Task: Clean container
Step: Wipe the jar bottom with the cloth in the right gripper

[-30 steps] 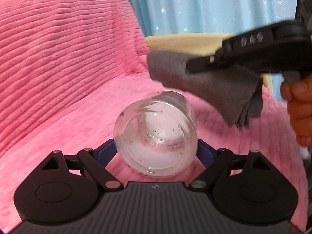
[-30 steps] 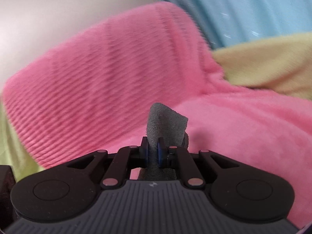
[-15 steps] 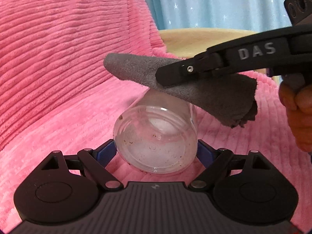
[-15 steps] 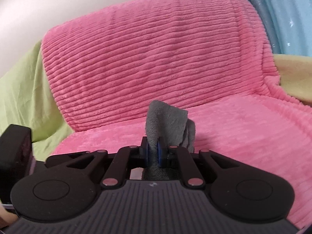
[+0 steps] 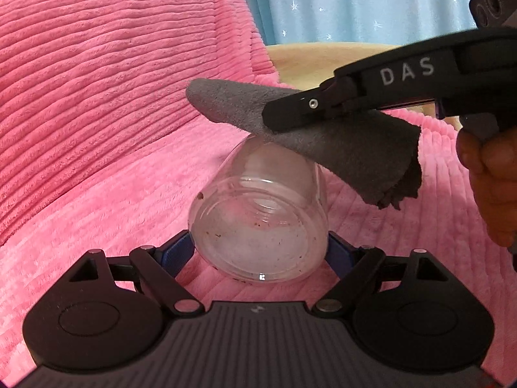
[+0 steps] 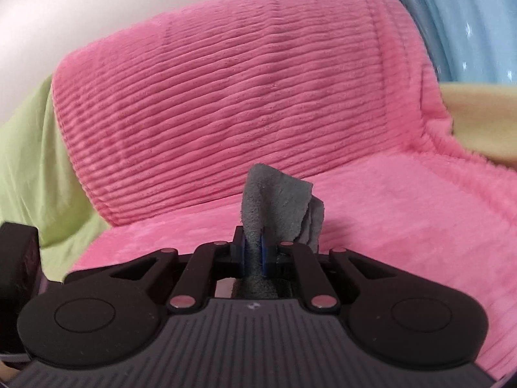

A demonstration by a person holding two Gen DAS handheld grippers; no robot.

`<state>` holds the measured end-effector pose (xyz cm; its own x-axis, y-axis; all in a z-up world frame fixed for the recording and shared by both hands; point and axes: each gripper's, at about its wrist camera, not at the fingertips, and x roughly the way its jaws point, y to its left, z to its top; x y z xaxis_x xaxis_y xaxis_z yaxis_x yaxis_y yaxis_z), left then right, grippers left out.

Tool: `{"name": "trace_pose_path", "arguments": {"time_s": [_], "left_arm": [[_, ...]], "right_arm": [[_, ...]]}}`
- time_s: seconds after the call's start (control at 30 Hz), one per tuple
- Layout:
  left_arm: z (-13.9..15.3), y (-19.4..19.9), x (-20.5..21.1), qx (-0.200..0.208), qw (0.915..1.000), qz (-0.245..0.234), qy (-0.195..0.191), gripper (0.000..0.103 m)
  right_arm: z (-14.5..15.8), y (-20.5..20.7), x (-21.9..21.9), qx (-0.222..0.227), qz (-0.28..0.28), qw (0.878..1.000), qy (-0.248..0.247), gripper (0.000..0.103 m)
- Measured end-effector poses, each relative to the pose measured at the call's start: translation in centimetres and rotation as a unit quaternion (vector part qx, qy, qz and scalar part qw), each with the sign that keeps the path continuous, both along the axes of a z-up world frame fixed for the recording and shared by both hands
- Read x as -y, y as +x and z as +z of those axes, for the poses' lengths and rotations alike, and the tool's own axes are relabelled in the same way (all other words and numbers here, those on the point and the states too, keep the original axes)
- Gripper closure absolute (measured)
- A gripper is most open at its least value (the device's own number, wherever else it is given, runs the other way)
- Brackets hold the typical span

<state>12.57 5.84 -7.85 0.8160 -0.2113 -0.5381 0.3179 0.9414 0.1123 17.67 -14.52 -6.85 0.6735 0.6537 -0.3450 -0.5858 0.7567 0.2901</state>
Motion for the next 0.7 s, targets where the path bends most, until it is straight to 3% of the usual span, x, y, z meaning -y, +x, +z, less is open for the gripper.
{"name": "trace_pose_path", "arguments": {"time_s": [0.2, 0.4, 0.57, 0.63, 0.7], "left_arm": [[0.0, 0.1, -0.3, -0.005, 1.0, 0.005, -0.006, 0.017], [0.0, -0.1, 0.3, 0.003, 0.9999, 0.0, 0.011, 0.018], [-0.1, 0.1, 0.0, -0.005, 1.0, 0.005, 0.002, 0.018], [-0.1, 0.1, 0.0, -0.005, 1.0, 0.005, 0.002, 0.019], [-0.1, 0.0, 0.2, -0.002, 1.0, 0.004, 0.007, 0.019]], "right_arm": [[0.0, -0.9, -0.7, -0.019, 0.1, 0.994, 0.026, 0.096], [-0.3, 1.1, 1.0, -0.03, -0.001, 0.999, 0.033, 0.095], [-0.3, -1.1, -0.8, -0.018, 0.085, 0.996, 0.026, 0.095], [-0.1, -1.0, -0.9, -0.003, 0.084, 0.996, 0.01, 0.097], [-0.3, -0.3, -0.2, -0.01, 0.046, 0.999, 0.017, 0.096]]}}
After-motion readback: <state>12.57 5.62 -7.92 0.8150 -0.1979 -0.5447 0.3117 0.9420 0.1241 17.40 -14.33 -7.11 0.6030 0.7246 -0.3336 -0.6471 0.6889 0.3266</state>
